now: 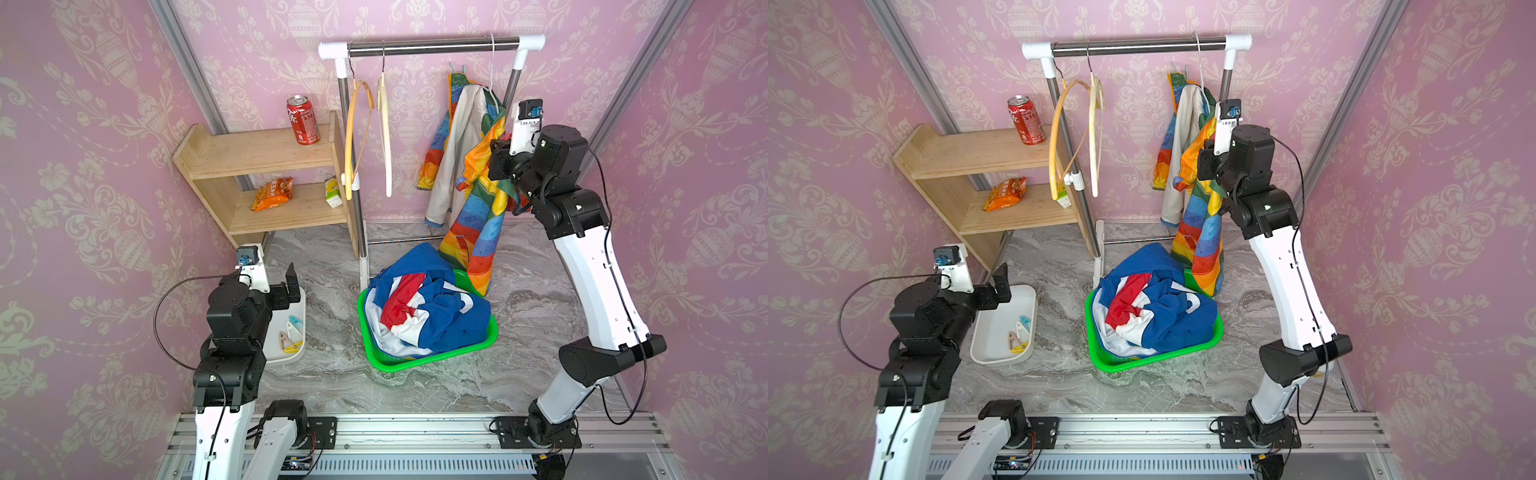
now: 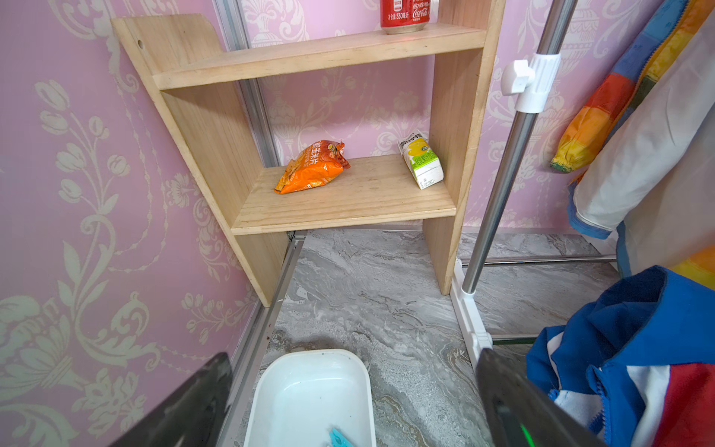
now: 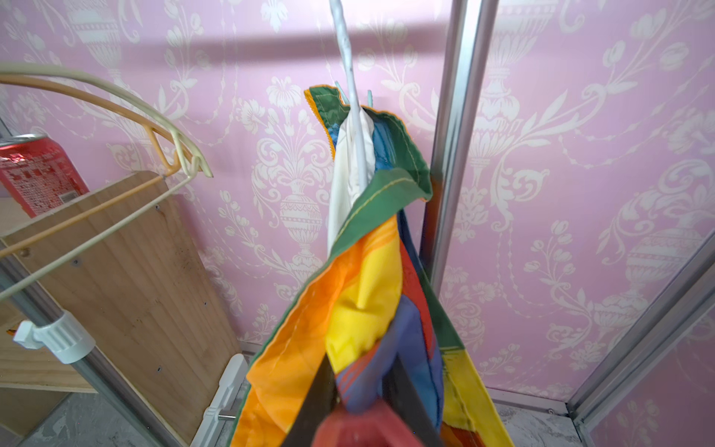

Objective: Remove the clothespins securing jackets to the hanger
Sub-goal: Pick up the hanger from the clothesline.

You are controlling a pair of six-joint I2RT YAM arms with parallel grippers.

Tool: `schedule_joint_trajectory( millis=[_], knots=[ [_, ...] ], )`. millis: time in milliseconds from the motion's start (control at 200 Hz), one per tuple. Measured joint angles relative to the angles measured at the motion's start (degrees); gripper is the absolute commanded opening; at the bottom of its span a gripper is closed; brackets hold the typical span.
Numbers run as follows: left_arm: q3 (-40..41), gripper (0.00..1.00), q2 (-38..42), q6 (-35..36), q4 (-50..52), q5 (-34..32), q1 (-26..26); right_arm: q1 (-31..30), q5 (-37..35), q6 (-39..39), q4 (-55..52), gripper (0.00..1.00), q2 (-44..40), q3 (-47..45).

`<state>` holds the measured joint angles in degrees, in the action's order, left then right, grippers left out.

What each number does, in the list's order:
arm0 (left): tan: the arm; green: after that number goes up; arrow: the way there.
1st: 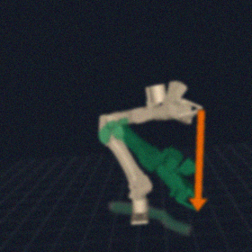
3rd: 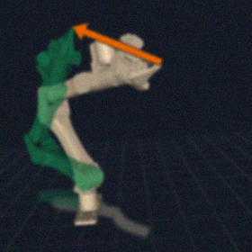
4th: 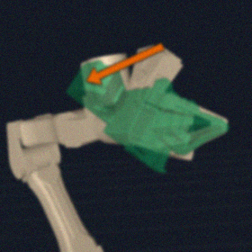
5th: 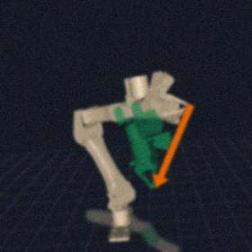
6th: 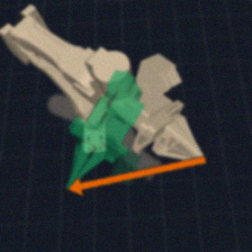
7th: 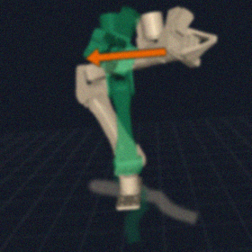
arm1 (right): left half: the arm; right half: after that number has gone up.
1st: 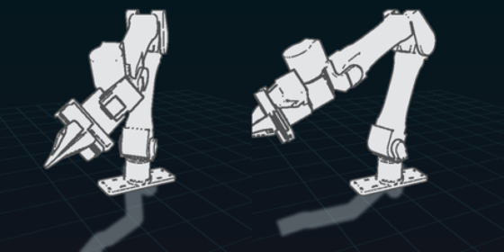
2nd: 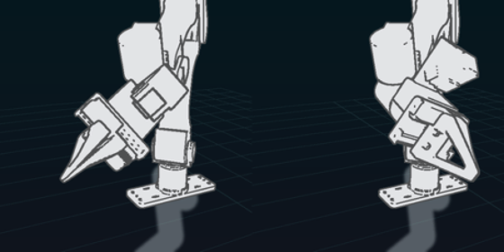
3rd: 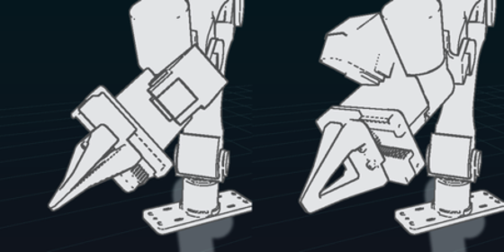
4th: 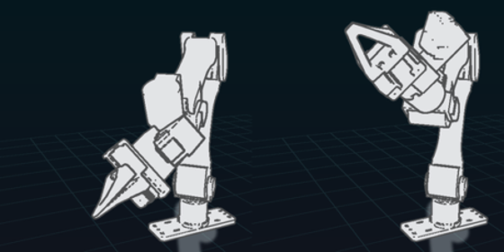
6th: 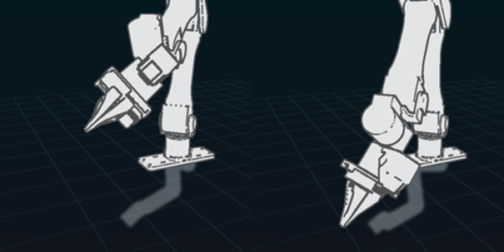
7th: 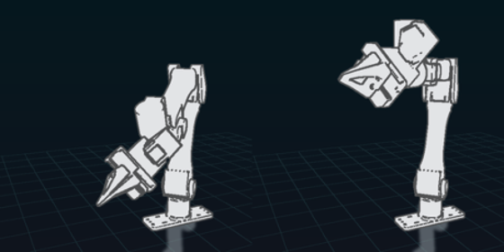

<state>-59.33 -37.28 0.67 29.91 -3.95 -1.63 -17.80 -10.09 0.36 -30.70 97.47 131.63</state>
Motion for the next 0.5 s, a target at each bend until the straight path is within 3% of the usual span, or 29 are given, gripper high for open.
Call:
schedule_joint_trajectory(
  millis=[285,500],
  knots=[
    [0.0,0.99,-0.8,-0.4,-0.1,0.0,0.0,-0.4,0.5,-0.8,4.4,0.0,-9.1,-3.1],
    [-0.5,0.99,-0.7,-0.6,-0.1,0.3,0.0,-0.4,5.0,-1.4,-8.8,0.0,-7.1,7.7]
  ],
)
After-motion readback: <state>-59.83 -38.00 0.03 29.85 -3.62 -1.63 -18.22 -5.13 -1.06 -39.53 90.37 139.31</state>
